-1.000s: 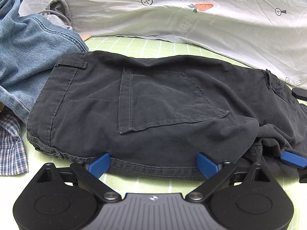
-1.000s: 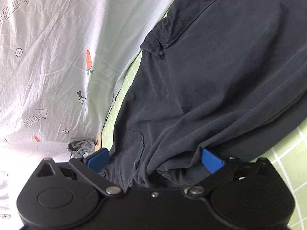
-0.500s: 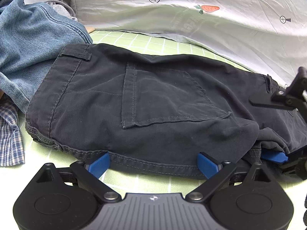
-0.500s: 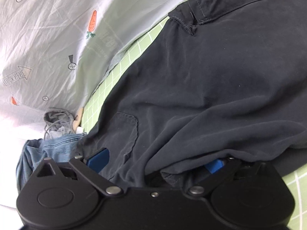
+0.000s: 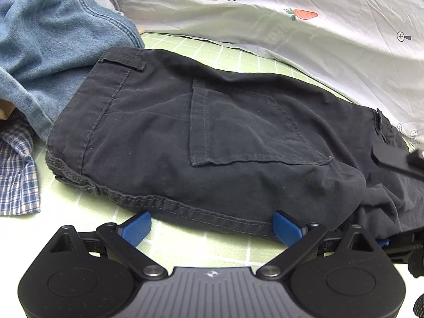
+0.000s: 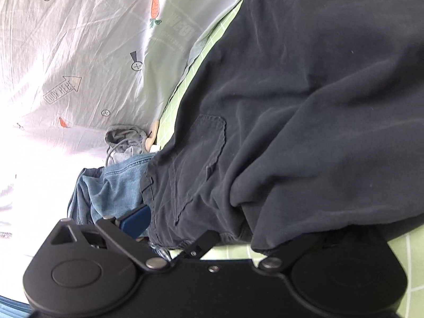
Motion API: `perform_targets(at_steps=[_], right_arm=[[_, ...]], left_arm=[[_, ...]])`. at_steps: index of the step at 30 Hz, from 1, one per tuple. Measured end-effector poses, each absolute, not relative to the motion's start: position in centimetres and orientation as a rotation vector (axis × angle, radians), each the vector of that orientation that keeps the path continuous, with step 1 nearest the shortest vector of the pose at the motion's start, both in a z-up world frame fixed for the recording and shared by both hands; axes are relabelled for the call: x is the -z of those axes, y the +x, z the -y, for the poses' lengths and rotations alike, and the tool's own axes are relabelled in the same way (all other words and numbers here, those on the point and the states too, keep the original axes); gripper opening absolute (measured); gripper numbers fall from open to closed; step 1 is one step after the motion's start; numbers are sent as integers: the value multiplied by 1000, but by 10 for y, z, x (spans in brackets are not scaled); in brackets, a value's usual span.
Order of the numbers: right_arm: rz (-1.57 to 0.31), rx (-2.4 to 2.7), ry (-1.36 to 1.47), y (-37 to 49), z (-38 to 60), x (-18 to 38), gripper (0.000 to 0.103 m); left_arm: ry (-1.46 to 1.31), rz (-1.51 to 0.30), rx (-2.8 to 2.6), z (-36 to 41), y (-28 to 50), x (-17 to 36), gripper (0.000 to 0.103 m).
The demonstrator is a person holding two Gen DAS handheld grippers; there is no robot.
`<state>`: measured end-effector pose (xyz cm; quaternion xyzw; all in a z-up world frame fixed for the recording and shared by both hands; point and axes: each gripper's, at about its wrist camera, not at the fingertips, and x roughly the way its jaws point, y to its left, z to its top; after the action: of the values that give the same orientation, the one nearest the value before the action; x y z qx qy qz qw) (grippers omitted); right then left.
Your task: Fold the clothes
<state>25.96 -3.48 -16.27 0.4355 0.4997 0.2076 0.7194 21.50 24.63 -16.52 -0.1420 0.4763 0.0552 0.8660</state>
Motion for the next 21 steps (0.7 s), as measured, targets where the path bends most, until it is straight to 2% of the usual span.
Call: perform_targets(at_steps=[5, 12, 21], right_arm=[[-1123, -457, 914, 247, 34, 160, 102], [-1123, -422, 626, 235, 15, 147, 102], [-1132, -386, 483, 222, 17, 141, 102]], left_arm=[[-359, -982, -178, -273, 203, 163, 98], [-410, -961, -260, -305, 192, 161, 98], [-443, -947, -292, -320, 182, 160, 98]])
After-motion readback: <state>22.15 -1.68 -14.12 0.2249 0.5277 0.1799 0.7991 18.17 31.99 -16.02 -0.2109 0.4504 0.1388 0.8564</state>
